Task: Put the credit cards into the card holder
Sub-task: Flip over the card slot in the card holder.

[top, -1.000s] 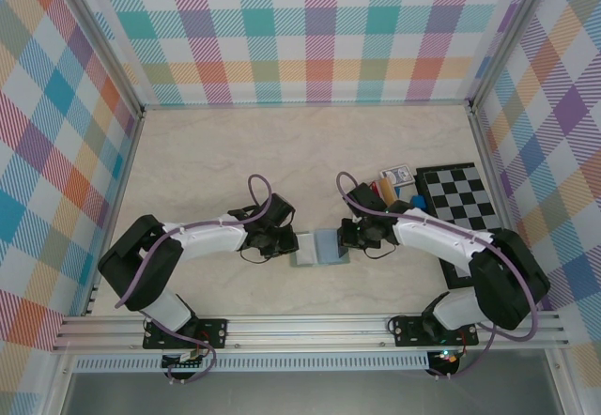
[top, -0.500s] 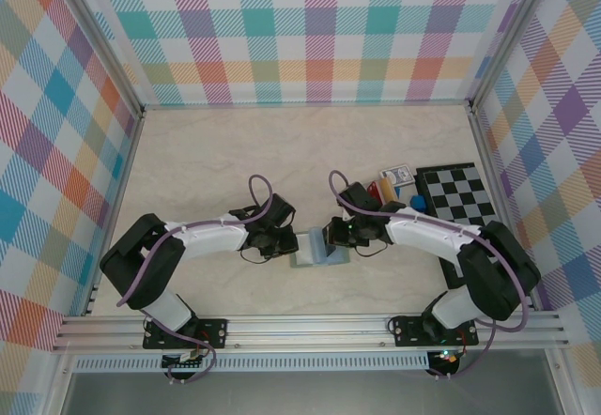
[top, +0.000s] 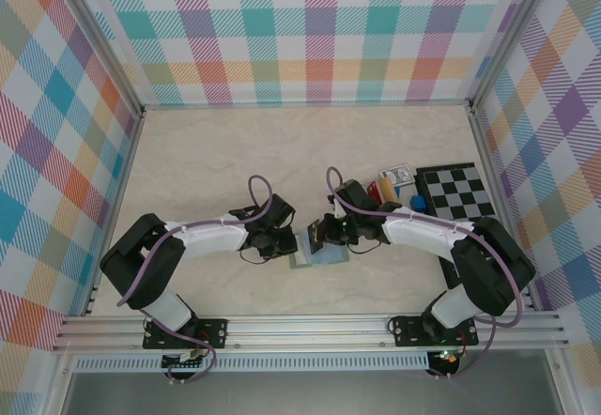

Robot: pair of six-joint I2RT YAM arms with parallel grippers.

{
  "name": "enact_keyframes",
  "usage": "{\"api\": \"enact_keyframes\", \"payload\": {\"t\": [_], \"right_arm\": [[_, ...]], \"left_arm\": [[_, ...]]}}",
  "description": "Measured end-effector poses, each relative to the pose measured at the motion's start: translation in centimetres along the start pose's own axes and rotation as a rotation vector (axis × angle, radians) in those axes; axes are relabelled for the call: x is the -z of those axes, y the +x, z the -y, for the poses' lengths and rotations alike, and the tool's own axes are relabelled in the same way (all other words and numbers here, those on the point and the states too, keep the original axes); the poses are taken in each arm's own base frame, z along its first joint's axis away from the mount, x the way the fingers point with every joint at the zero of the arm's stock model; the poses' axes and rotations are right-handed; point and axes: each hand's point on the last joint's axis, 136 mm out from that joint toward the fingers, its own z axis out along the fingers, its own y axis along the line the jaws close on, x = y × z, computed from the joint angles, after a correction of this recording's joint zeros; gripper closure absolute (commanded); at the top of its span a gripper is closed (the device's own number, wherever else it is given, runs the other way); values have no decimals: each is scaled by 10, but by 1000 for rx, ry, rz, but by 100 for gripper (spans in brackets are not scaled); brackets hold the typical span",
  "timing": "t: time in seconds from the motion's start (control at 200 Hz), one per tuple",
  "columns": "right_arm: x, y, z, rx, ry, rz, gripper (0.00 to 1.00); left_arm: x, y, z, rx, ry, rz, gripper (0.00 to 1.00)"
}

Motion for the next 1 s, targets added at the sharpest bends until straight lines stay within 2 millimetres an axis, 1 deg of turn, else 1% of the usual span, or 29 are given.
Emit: {"api": "enact_keyframes", "payload": {"t": [0.405,0.55,0.61,0.71,0.755,0.81,0.86,0.945,1.0], "right_arm": [[0,6,-9,-2,-51,-42,91],[0,6,-5,-10,-23,-40,90],[1,5,-1,-14,-2,-33,90],[1,7,6,-19,37,-34,90],[1,7,9,-22,48,-34,90],[1,8,10,-22,55,-38,90],[1,8,10,-22,58,-40,90],[0,6,9,-23,62,-41,90],[0,4,8,-23,64,-38,90]], "left_arm": [[0,-1,0,4,1,5,84],[1,-2,1,7,2,9,82],[3,-3,1,5,3,17,78],[8,-5,4,4,12,35,74],[10,-6,4,4,17,42,69],[13,-6,4,4,21,53,66],[16,-6,3,12,25,61,58],[20,-5,1,17,32,71,49],[21,-4,1,23,39,75,47]]}}
